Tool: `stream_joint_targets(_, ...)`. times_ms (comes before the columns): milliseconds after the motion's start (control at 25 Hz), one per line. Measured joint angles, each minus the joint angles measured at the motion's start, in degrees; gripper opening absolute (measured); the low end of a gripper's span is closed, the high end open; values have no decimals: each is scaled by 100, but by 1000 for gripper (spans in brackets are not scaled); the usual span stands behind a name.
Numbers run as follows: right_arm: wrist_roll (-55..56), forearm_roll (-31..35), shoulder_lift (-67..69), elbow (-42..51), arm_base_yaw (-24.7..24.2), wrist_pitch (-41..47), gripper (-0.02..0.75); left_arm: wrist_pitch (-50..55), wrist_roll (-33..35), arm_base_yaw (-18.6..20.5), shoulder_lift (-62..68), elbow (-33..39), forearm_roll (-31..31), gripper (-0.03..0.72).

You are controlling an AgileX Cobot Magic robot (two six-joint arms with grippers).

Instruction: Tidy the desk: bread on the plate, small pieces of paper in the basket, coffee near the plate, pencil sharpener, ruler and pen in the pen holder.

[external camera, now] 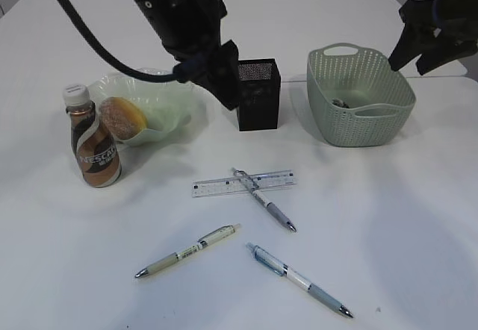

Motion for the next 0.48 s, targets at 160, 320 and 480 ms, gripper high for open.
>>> stream_joint_targets(160,0,0,0,0,-11,0,425,-136,87,-183,164,0,72,395)
stream_joint_targets(320,0,0,0,0,-11,0,425,-352,252,-446,329,0,438,452)
stream_joint_targets(480,12,-8,0,0,-11,0,426,-569,458,-675,475,0,719,475)
